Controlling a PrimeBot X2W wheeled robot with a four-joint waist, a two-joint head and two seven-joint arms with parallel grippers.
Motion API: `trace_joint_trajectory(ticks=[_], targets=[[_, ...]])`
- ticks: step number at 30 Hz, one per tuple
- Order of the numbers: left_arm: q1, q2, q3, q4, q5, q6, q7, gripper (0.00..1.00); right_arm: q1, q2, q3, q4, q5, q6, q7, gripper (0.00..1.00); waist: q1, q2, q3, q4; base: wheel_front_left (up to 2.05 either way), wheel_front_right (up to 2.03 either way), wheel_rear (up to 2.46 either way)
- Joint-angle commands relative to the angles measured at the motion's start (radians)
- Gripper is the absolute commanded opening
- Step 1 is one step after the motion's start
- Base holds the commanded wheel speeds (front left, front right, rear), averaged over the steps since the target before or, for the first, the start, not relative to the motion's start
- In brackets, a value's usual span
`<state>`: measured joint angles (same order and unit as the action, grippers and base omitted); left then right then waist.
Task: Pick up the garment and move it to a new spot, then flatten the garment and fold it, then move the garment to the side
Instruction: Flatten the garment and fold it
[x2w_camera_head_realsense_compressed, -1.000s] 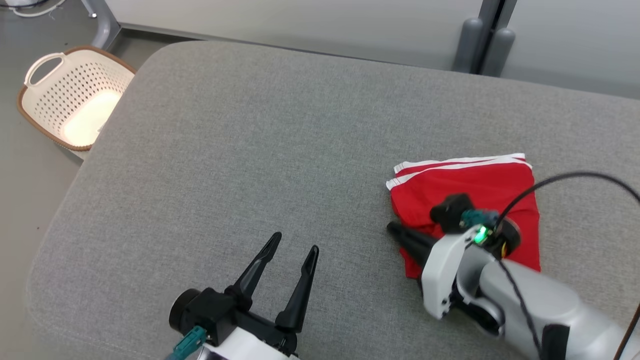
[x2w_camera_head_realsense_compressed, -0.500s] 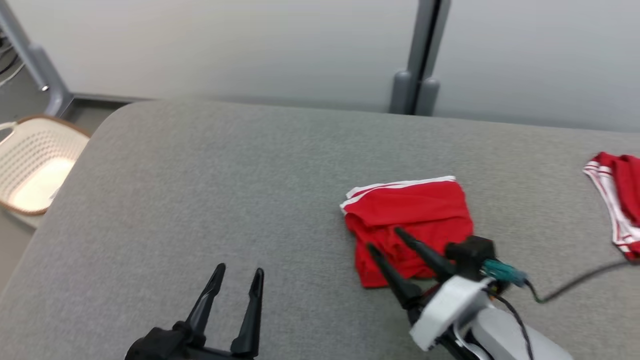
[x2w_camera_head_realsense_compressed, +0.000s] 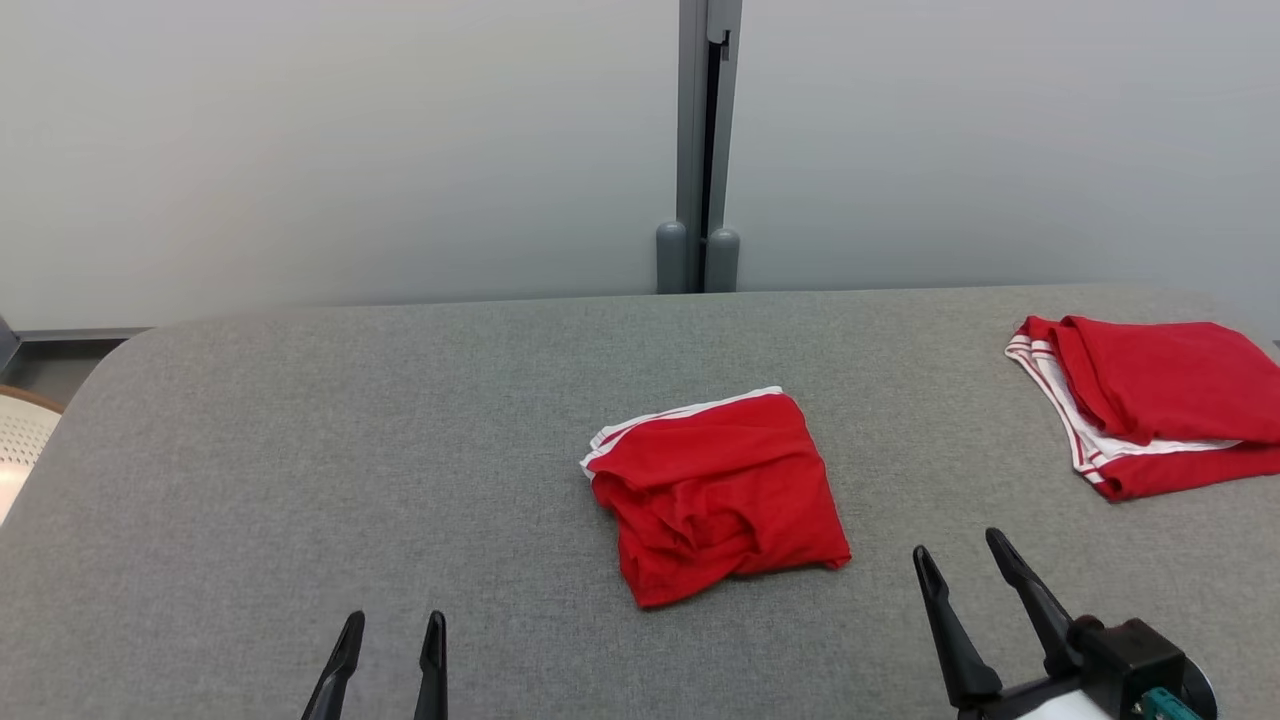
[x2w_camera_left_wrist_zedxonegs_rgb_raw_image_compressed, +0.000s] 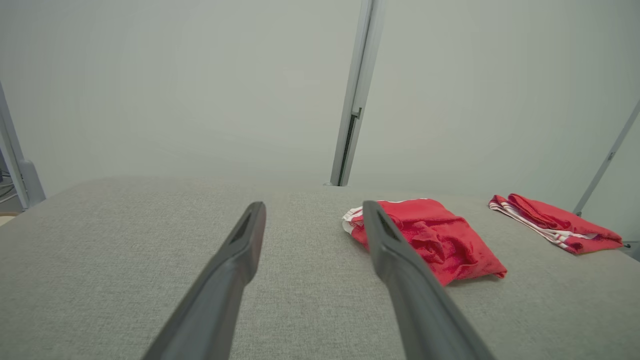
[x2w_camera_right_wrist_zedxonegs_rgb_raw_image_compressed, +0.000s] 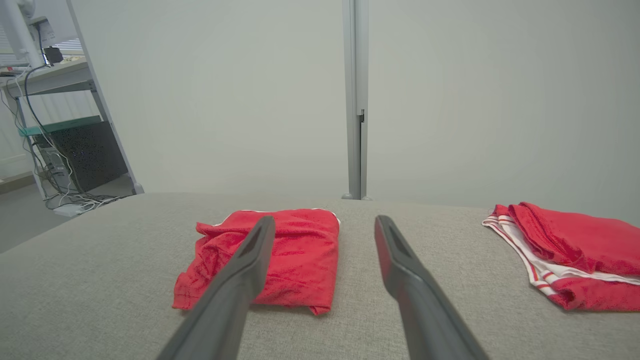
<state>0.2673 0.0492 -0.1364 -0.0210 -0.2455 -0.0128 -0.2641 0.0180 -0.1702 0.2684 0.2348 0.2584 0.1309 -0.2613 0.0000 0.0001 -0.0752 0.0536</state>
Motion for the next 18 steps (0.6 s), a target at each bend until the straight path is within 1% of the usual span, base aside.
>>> trace_joint_trajectory(ticks=[1, 5, 9, 15, 18], targets=[[0.011, 0.003, 0.005, 0.004, 0.012, 0.001, 0.000, 1.00, 0.017, 0.001, -0.008, -0.005, -0.010, 0.000, -0.005, 1.00, 0.0000, -0.0001, -0.014, -0.011, 0.00, 0.00, 0.00], [0.043, 0.003, 0.002, 0.027, 0.048, -0.002, 0.000, 1.00, 0.076, 0.025, -0.054, -0.015, -0.035, 0.000, -0.005, 1.00, 0.0000, -0.0001, -0.034, -0.017, 0.00, 0.00, 0.00], [0.064, 0.003, -0.001, 0.030, 0.055, 0.011, 0.000, 1.00, 0.111, 0.046, -0.074, -0.025, -0.043, 0.000, -0.005, 1.00, 0.0000, -0.0001, -0.048, -0.023, 0.00, 0.00, 0.00], [0.059, 0.003, -0.012, 0.031, 0.074, 0.008, 0.000, 1.00, 0.117, 0.055, -0.060, -0.028, -0.046, 0.000, -0.005, 1.00, 0.0000, -0.0001, -0.052, -0.025, 0.00, 0.00, 0.00], [0.048, 0.003, -0.017, 0.029, 0.082, 0.001, 0.000, 1.00, 0.101, 0.055, -0.017, -0.002, -0.028, 0.000, -0.005, 1.00, 0.0000, -0.0001, -0.044, -0.014, 0.00, 0.00, 0.00]])
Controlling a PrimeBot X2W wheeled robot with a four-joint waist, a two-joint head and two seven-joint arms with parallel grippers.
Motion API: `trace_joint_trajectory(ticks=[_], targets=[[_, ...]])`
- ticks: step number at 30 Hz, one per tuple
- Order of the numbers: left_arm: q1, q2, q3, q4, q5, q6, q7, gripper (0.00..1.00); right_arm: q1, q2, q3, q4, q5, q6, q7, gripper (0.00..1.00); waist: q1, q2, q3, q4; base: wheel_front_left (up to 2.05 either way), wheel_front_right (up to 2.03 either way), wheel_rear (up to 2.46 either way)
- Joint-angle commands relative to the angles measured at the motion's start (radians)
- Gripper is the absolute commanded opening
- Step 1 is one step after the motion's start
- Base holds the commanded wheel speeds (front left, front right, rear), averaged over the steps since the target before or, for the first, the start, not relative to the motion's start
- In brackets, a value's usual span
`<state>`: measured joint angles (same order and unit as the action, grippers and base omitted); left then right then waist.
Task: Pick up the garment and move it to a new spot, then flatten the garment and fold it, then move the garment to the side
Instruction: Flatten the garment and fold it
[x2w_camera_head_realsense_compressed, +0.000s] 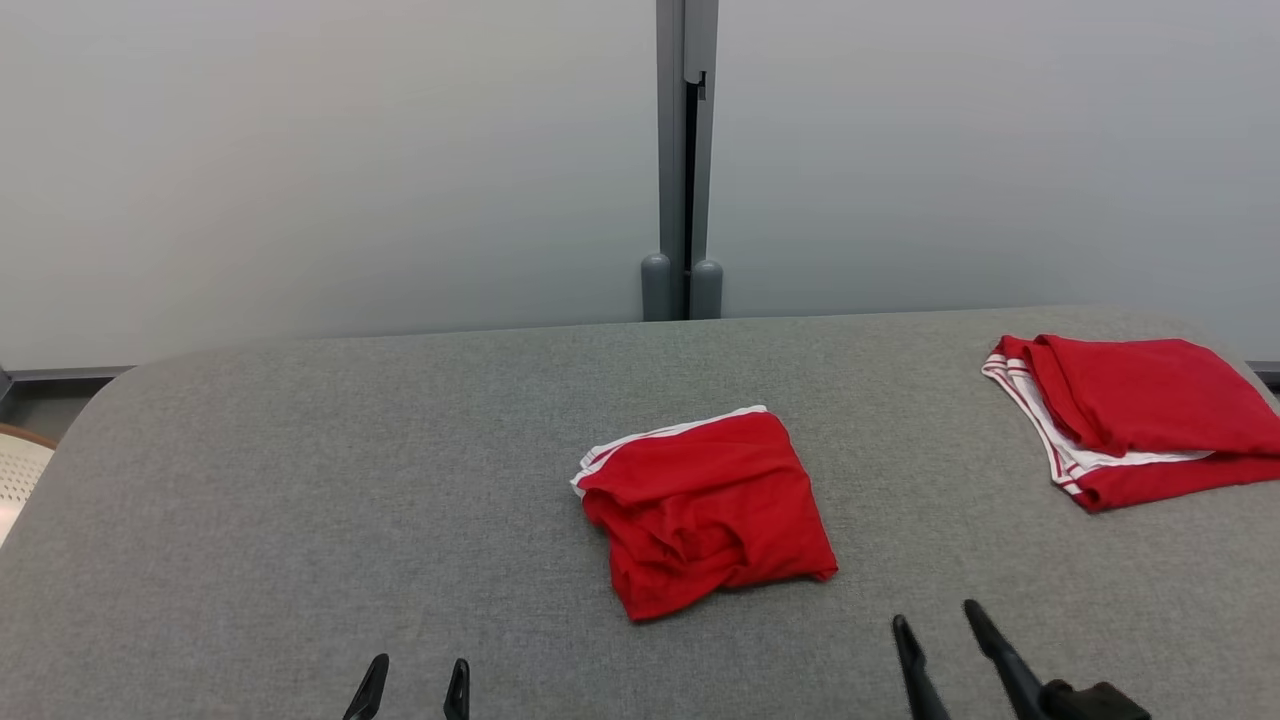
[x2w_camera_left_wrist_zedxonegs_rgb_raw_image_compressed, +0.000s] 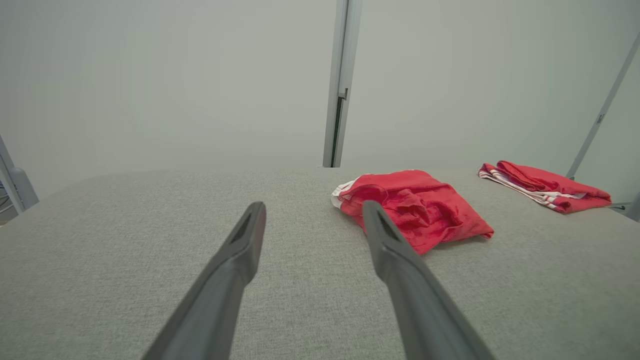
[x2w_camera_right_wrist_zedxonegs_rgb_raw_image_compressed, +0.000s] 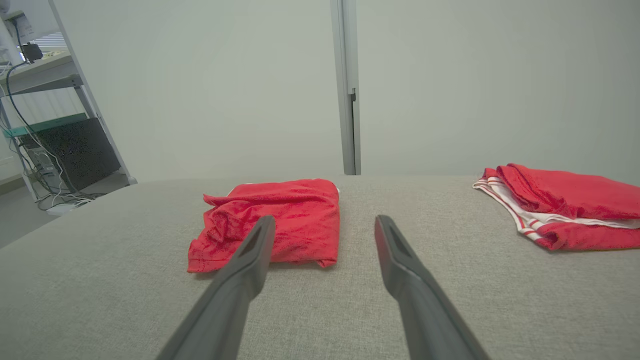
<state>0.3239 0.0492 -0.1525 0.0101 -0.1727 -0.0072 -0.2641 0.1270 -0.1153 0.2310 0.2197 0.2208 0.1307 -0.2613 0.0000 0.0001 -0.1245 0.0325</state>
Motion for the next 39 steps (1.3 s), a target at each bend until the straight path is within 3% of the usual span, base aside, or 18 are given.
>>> trace_joint_trajectory(ticks=[1, 9, 15, 21, 23, 24, 25, 26, 27, 28, 29, 34, 39], targets=[[-0.013, 0.003, -0.004, -0.004, 0.011, -0.008, 0.000, 1.00, -0.021, 0.001, 0.046, 0.027, 0.018, 0.000, -0.005, 1.00, 0.0000, -0.0001, 0.009, 0.015, 0.00, 0.00, 0.00], [-0.043, 0.003, -0.023, -0.016, 0.026, -0.020, 0.000, 1.00, -0.226, 0.024, 0.260, 0.277, 0.087, 0.000, -0.005, 1.00, 0.0000, -0.0001, 0.047, 0.110, 0.00, 0.00, 0.00], [-0.061, 0.003, -0.043, -0.017, 0.027, -0.027, 0.000, 1.00, -0.390, 0.048, 0.284, 0.486, 0.143, 0.000, -0.004, 1.00, 0.0000, -0.0001, 0.085, 0.202, 0.00, 0.00, 0.00], [-0.076, 0.003, -0.054, -0.011, 0.013, -0.030, 0.000, 1.00, -0.471, 0.054, 0.301, 0.597, 0.187, 0.000, -0.003, 1.00, 0.0000, -0.0001, 0.114, 0.250, 0.00, 0.00, 0.00], [-0.083, 0.003, -0.059, -0.012, 0.005, -0.030, 0.000, 1.00, -0.501, 0.054, 0.306, 0.629, 0.202, 0.000, -0.003, 0.79, 0.0000, -0.0001, 0.130, 0.262, 0.00, 0.00, 0.00], [-0.088, 0.003, -0.060, -0.012, 0.003, -0.030, 0.000, 1.00, -0.512, 0.054, 0.304, 0.642, 0.204, 0.000, -0.003, 0.57, 0.0000, -0.0001, 0.137, 0.267, 0.00, 0.00, 0.00], [-0.092, 0.003, -0.062, -0.013, 0.003, -0.030, 0.000, 1.00, -0.519, 0.055, 0.304, 0.657, 0.210, 0.000, -0.003, 0.45, 0.0000, -0.0001, 0.144, 0.271, 0.00, 0.00, 0.00], [-0.097, 0.003, -0.063, -0.013, 0.000, -0.031, 0.000, 1.00, -0.527, 0.056, 0.304, 0.667, 0.210, 0.000, -0.003, 0.38, 0.0000, -0.0001, 0.151, 0.275, 0.00, 0.00, 0.00], [-0.100, 0.003, -0.063, -0.013, -0.003, -0.031, 0.000, 1.00, -0.536, 0.056, 0.302, 0.673, 0.209, 0.000, -0.003, 0.38, 0.0000, -0.0001, 0.156, 0.278, 0.00, 0.00, 0.00], [-0.104, 0.003, -0.063, -0.013, -0.004, -0.031, 0.000, 1.00, -0.542, 0.057, 0.299, 0.679, 0.208, 0.000, -0.003, 0.25, 0.0000, -0.0001, 0.160, 0.279, 0.00, 0.00, 0.00], [-0.108, 0.003, -0.062, -0.014, -0.004, -0.030, 0.000, 1.00, -0.543, 0.057, 0.301, 0.685, 0.206, 0.000, -0.003, 0.01, 0.0000, -0.0001, 0.163, 0.280, 0.00, 0.00, 0.00], [-0.114, 0.003, -0.059, -0.009, -0.010, -0.031, 0.000, 1.00, -0.549, 0.058, 0.318, 0.704, 0.198, 0.000, -0.003, 0.00, 0.0000, -0.0001, 0.171, 0.278, 0.00, 0.00, 0.00], [-0.122, 0.003, -0.057, -0.009, -0.009, -0.031, 0.000, 1.00, -0.528, 0.055, 0.302, 0.643, 0.187, 0.000, -0.003, 0.00, 0.0000, -0.0001, 0.176, 0.276, 0.00, 0.00, 0.00]])
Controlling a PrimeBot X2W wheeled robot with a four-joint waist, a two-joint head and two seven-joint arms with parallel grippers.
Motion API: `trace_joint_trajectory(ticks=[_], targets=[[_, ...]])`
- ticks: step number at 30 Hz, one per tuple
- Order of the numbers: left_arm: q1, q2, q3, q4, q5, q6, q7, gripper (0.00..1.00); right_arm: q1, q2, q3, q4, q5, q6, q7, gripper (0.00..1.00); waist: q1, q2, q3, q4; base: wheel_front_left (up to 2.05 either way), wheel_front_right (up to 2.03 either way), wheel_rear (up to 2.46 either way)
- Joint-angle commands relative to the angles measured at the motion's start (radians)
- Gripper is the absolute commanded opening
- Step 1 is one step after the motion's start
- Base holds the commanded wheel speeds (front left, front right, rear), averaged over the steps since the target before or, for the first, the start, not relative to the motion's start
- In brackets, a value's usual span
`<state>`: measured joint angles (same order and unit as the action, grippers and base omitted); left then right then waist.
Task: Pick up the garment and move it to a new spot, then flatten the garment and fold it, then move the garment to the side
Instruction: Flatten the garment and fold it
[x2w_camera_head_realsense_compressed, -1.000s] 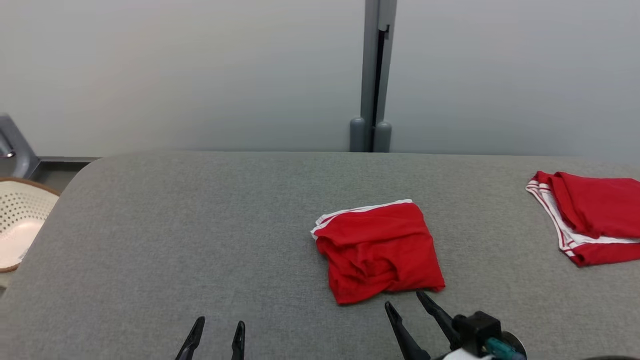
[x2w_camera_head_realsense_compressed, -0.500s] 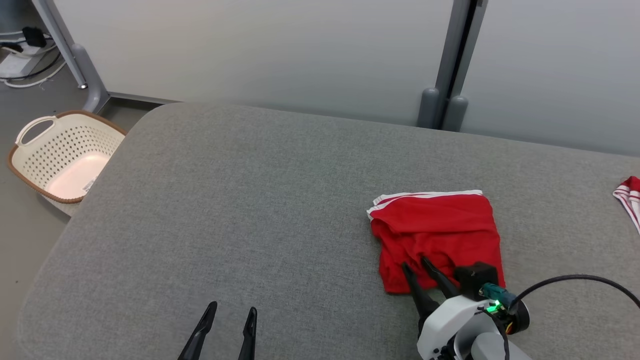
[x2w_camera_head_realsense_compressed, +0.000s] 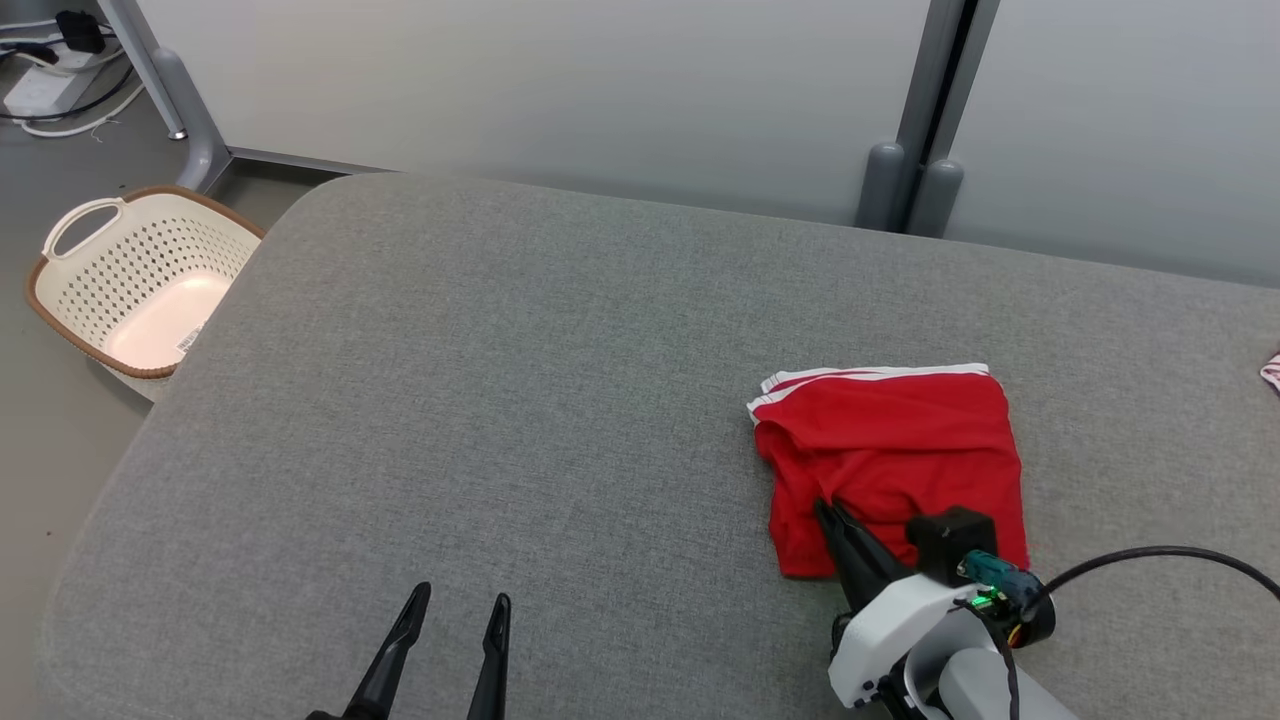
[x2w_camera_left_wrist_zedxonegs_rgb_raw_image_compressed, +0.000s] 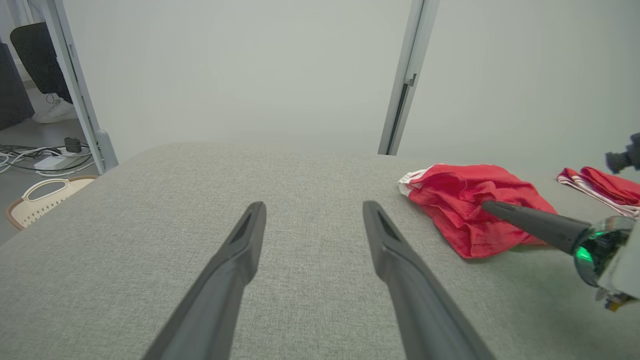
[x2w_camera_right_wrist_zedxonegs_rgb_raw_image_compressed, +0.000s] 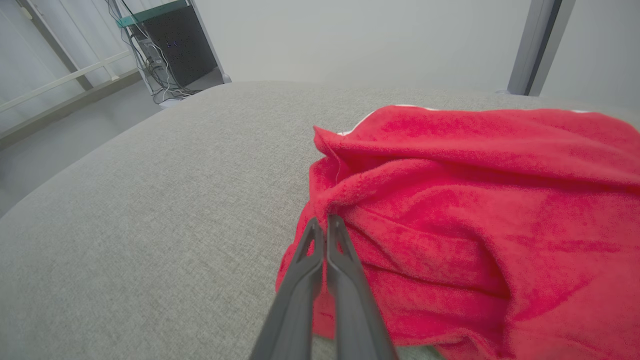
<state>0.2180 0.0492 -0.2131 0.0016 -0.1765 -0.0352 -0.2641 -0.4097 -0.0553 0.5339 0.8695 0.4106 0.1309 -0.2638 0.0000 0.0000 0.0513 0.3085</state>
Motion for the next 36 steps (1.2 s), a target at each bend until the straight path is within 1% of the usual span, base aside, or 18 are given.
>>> trace_joint_trajectory(ticks=[1, 7, 11, 19, 22, 23, 24, 25, 28, 31, 34, 36], targets=[[-0.017, 0.003, 0.004, 0.001, -0.005, -0.003, 0.000, 1.00, 0.022, -0.004, -0.011, -0.027, 0.003, 0.000, -0.001, 0.00, 0.0000, 0.0000, 0.001, -0.001, 0.00, 0.00, 0.00], [-0.017, 0.003, 0.009, 0.004, -0.008, -0.004, 0.000, 1.00, 0.085, -0.003, -0.010, -0.133, -0.006, 0.000, -0.001, 0.00, 0.0000, 0.0000, 0.006, -0.012, 0.00, 0.00, 0.00], [-0.022, 0.003, 0.008, 0.007, -0.007, -0.007, 0.000, 1.00, 0.117, -0.001, 0.014, -0.166, -0.002, 0.000, -0.001, 0.00, 0.0000, 0.0000, 0.011, -0.019, 0.00, 0.00, 0.00], [-0.030, 0.003, 0.007, 0.014, -0.002, -0.012, 0.000, 1.00, 0.115, 0.001, 0.071, -0.116, 0.015, 0.000, 0.007, 0.00, 0.0000, 0.0000, 0.016, -0.020, 0.00, 0.00, 0.00], [-0.032, 0.003, 0.003, 0.017, -0.003, -0.015, 0.000, 1.00, 0.101, 0.003, 0.107, -0.091, 0.044, 0.000, 0.014, 0.00, 0.0000, 0.0000, 0.018, -0.017, 0.00, 0.00, 0.00], [-0.034, 0.003, 0.003, 0.017, -0.003, -0.015, 0.000, 1.00, 0.096, 0.003, 0.124, -0.084, 0.047, 0.000, 0.015, 0.09, 0.0000, 0.0000, 0.018, -0.017, 0.00, 0.00, 0.00], [-0.035, 0.003, 0.003, 0.018, -0.003, -0.016, 0.000, 1.00, 0.086, 0.004, 0.139, -0.075, 0.046, 0.000, 0.013, 0.44, 0.0000, 0.0000, 0.018, -0.017, 0.00, 0.00, 0.00], [-0.037, 0.003, 0.002, 0.019, -0.003, -0.017, 0.000, 1.00, 0.079, 0.003, 0.148, -0.071, 0.056, 0.000, 0.011, 1.00, 0.0000, 0.0000, 0.018, -0.016, 0.00, 0.00, 0.00], [-0.036, 0.003, 0.005, 0.018, 0.000, -0.017, 0.000, 1.00, 0.062, 0.004, 0.167, -0.086, 0.075, 0.000, 0.004, 1.00, 0.0000, 0.0000, 0.013, -0.019, 0.00, 0.00, 0.00], [-0.026, 0.003, 0.010, 0.017, 0.001, -0.015, 0.000, 1.00, 0.054, -0.002, 0.163, -0.104, 0.059, 0.000, -0.002, 1.00, 0.0000, 0.0000, 0.003, -0.026, 0.00, 0.00, 0.00], [-0.016, 0.003, 0.010, 0.015, 0.001, -0.017, 0.000, 1.00, 0.054, -0.037, 0.121, -0.179, 0.030, 0.000, -0.002, 1.00, 0.0000, 0.0000, -0.007, -0.036, 0.00, 0.00, 0.00], [-0.014, 0.003, 0.011, 0.011, 0.001, -0.016, 0.000, 1.00, 0.073, -0.064, 0.064, -0.256, -0.008, 0.000, -0.002, 1.00, 0.0000, 0.0000, -0.009, -0.042, 0.00, 0.00, 0.00]])
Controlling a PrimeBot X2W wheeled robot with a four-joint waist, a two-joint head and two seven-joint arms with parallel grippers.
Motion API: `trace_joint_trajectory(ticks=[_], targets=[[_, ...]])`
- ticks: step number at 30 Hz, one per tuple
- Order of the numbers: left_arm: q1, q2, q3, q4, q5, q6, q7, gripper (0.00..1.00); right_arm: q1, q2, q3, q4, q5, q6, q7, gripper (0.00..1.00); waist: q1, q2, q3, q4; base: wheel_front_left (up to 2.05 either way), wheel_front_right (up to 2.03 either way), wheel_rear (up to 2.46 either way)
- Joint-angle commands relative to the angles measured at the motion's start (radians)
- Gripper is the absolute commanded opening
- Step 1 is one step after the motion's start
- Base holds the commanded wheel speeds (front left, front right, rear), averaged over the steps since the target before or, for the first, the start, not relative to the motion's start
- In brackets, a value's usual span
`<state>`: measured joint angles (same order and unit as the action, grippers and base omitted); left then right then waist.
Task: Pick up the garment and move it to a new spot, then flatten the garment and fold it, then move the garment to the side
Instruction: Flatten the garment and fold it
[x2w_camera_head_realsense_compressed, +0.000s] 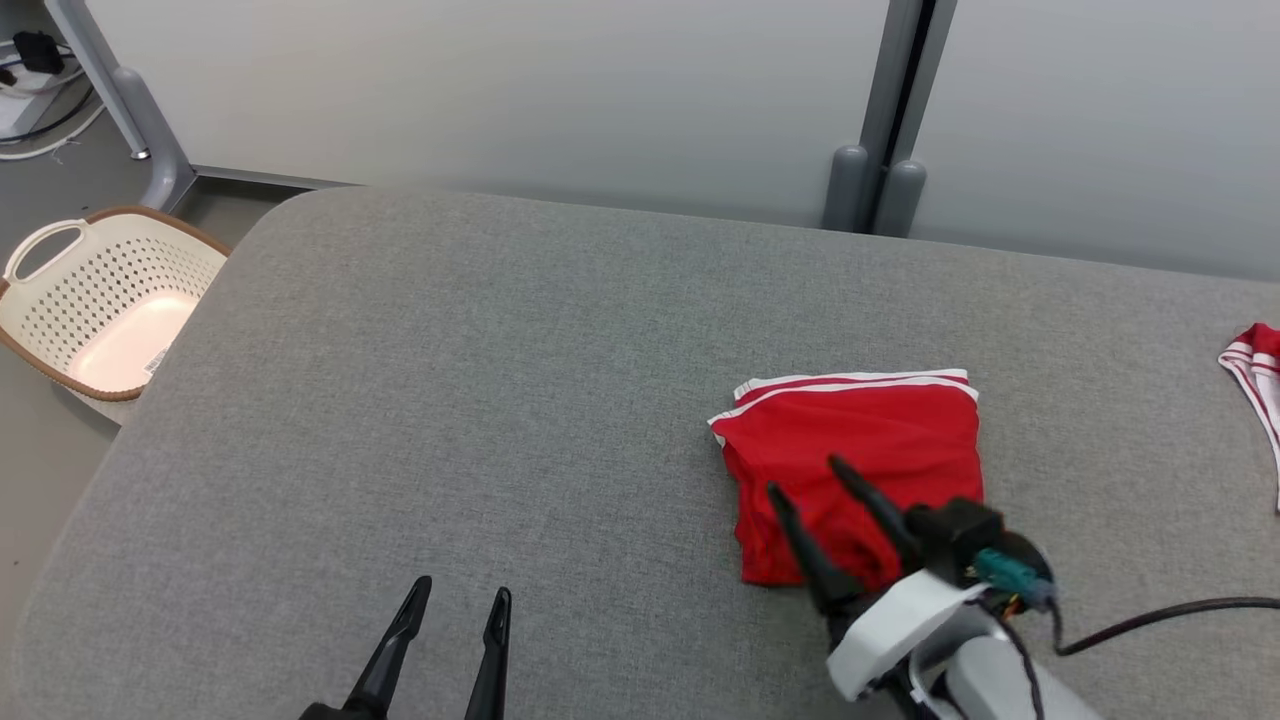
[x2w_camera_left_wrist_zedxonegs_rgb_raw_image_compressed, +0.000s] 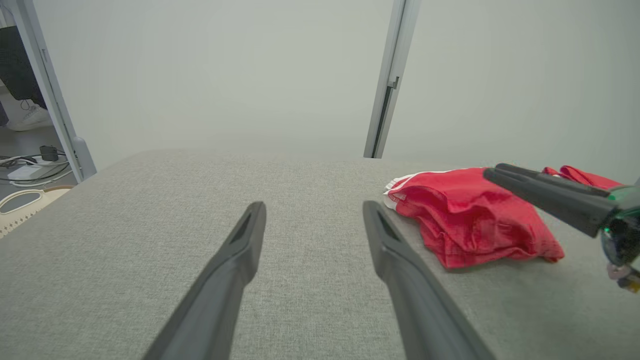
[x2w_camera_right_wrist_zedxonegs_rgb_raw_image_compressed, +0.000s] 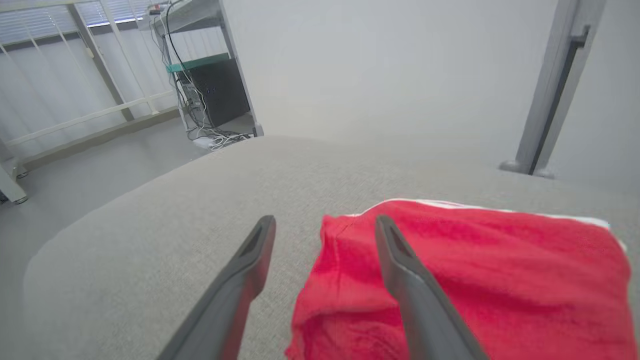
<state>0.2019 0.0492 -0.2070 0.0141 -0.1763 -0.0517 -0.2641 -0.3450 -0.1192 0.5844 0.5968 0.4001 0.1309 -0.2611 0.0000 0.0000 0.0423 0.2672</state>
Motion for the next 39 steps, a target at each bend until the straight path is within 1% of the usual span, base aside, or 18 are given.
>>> trace_joint_trajectory(ticks=[1, 2, 3, 5, 6, 7, 13, 15, 20, 24, 27, 32, 33, 34, 35, 36, 39], targets=[[0.003, 0.003, 0.004, -0.002, 0.001, 0.000, 0.000, 1.00, 0.021, -0.012, -0.016, -0.013, -0.018, 0.000, -0.005, 1.00, 0.0000, 0.0000, -0.001, -0.003, 0.00, 0.00, 0.00], [0.001, 0.003, 0.001, -0.003, 0.002, -0.002, 0.000, 1.00, 0.031, -0.024, -0.037, -0.031, -0.038, 0.000, -0.005, 0.89, 0.0000, 0.0000, 0.000, -0.004, 0.00, 0.00, 0.00], [-0.001, 0.003, -0.002, -0.004, 0.003, -0.006, 0.000, 1.00, 0.035, -0.036, -0.052, -0.043, -0.061, 0.000, -0.005, 0.47, 0.0000, 0.0000, 0.001, -0.002, 0.00, 0.00, 0.00], [-0.008, 0.003, -0.008, -0.004, 0.005, -0.009, 0.000, 1.00, 0.025, -0.048, -0.081, -0.045, -0.083, 0.000, -0.005, 0.31, 0.0000, 0.0000, 0.005, 0.003, 0.00, 0.00, 0.00], [-0.012, 0.003, -0.010, -0.003, 0.007, -0.011, 0.000, 1.00, 0.018, -0.055, -0.080, -0.034, -0.095, 0.000, -0.005, 0.19, 0.0000, 0.0000, 0.008, 0.008, 0.00, 0.00, 0.00], [-0.015, 0.004, -0.010, -0.002, 0.008, -0.013, 0.000, 1.00, 0.006, -0.063, -0.078, -0.016, -0.105, 0.000, -0.005, 0.00, 0.0000, 0.0000, 0.012, 0.013, 0.00, 0.00, 0.00], [-0.037, 0.003, -0.016, 0.005, 0.003, -0.024, 0.000, 1.00, -0.083, -0.080, -0.001, 0.130, -0.120, 0.000, 0.012, 0.00, 0.0000, 0.0000, 0.048, 0.063, 0.00, 0.00, 0.00], [-0.047, 0.003, -0.021, 0.007, -0.004, -0.026, 0.000, 1.00, -0.115, -0.072, 0.027, 0.186, -0.117, 0.000, 0.016, 0.00, 0.0000, 0.0000, 0.064, 0.082, 0.00, 0.00, 0.00], [-0.068, 0.003, -0.028, 0.010, -0.021, -0.028, 0.000, 1.00, -0.168, -0.017, 0.064, 0.301, -0.099, 0.000, 0.002, 0.00, 0.0000, 0.0000, 0.100, 0.118, 0.00, 0.00, 0.00], [-0.080, 0.003, -0.030, 0.008, -0.029, -0.028, 0.000, 1.00, -0.166, 0.031, 0.078, 0.373, -0.065, 0.000, -0.004, 0.00, 0.0000, 0.0000, 0.119, 0.126, 0.00, 0.00, 0.00], [-0.088, 0.003, -0.028, 0.008, -0.030, -0.028, 0.000, 1.00, -0.156, 0.059, 0.096, 0.357, -0.038, 0.000, -0.003, 0.00, 0.0000, 0.0000, 0.123, 0.119, 0.00, 0.00, 0.00], [-0.088, 0.003, -0.018, -0.012, -0.024, -0.022, 0.000, 1.00, -0.125, 0.066, 0.113, 0.190, -0.003, 0.000, -0.004, 0.00, 0.0000, 0.0000, 0.098, 0.074, 0.00, 0.00, 0.00], [-0.084, 0.003, -0.014, -0.016, -0.024, -0.021, 0.000, 1.00, -0.115, 0.067, 0.122, 0.146, -0.007, 0.000, -0.004, 0.24, 0.0000, 0.0000, 0.089, 0.060, 0.00, 0.00, 0.00], [-0.084, 0.003, -0.014, -0.016, -0.024, -0.021, 0.000, 1.00, -0.115, 0.067, 0.122, 0.146, -0.007, 0.000, -0.004, 0.24, 0.0000, 0.0000, 0.089, 0.060, 0.00, 0.00, 0.00], [-0.079, 0.003, -0.012, -0.018, -0.023, -0.020, 0.000, 1.00, -0.104, 0.067, 0.116, 0.104, -0.014, 0.000, -0.004, 0.92, 0.0000, 0.0000, 0.079, 0.044, 0.00, 0.00, 0.00], [-0.075, 0.003, -0.005, -0.022, -0.024, -0.016, 0.000, 1.00, -0.092, 0.066, 0.105, 0.058, -0.023, 0.000, -0.004, 1.00, 0.0000, 0.0000, 0.066, 0.026, 0.00, 0.00, 0.00], [-0.061, 0.003, 0.013, -0.031, -0.043, 0.000, 0.000, 1.00, -0.032, 0.066, 0.047, -0.062, -0.074, 0.000, -0.003, 1.00, 0.0000, 0.0000, 0.031, -0.030, 0.00, 0.00, 0.00]])
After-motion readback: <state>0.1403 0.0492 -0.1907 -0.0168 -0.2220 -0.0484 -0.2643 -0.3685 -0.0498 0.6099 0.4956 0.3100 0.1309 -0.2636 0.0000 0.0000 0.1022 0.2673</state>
